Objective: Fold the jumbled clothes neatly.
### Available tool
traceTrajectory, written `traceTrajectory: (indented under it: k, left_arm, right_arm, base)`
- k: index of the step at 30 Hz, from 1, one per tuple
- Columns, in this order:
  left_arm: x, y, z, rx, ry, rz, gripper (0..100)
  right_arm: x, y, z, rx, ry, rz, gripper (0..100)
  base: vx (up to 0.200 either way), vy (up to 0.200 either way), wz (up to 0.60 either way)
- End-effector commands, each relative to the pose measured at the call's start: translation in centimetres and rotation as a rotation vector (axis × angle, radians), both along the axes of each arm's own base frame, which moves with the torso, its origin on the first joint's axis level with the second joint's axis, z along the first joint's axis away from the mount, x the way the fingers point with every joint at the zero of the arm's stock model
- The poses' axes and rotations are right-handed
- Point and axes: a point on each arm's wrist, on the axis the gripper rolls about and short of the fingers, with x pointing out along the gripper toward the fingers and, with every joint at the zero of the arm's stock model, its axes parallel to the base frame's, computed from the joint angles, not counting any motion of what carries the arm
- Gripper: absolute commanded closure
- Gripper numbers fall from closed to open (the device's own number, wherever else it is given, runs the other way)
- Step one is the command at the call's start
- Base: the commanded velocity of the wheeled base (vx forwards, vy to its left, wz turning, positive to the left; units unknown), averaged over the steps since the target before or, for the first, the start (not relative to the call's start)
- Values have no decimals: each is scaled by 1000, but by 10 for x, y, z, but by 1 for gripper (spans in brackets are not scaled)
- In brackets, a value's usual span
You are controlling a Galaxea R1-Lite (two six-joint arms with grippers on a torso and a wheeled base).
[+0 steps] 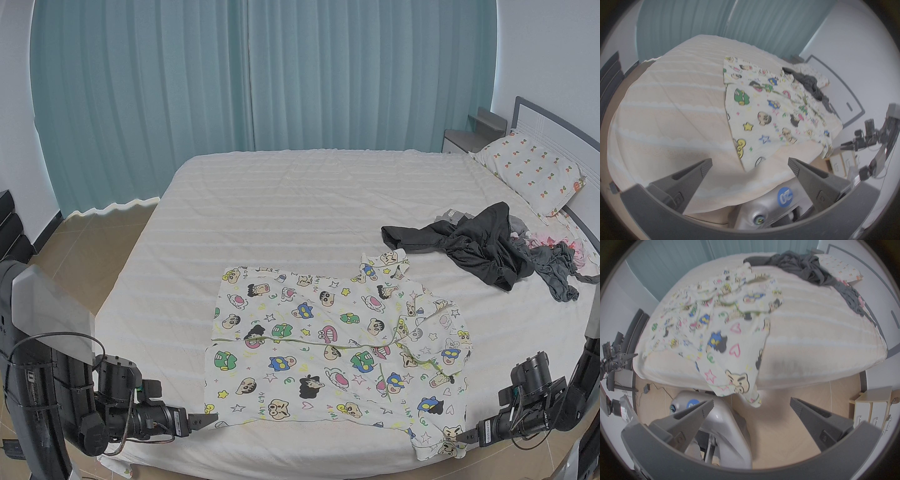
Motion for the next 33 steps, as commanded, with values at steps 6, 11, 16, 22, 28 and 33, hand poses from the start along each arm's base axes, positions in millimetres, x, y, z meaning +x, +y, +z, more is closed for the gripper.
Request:
traceTrajectory:
  k: [6,11,16,22,28,33]
  left_arm:
    - [-5,-8,61,-336,-104,155,0]
    - [-6,-12,61,-367,-77,155,0]
    - [-7,-13,58,-374,-56,143,0]
    - [-7,-13,53,-367,-28,146,0]
    - [-7,-14,53,-396,-5,171,0]
    - [-7,-15,53,-397,-3,166,0]
  right_arm:
    - [58,7,88,158,-485,-81,0]
    - [70,11,82,244,-451,-145,0]
    - [73,10,73,240,-414,-152,0]
    - [72,12,75,243,-422,-141,0]
    - [72,12,73,241,-413,-141,0]
    - [74,12,72,243,-408,-146,0]
  base:
    - [0,0,0]
    - [120,0,0]
    - [200,0,0]
    - [0,0,0]
    - [0,0,0]
    - [0,0,0]
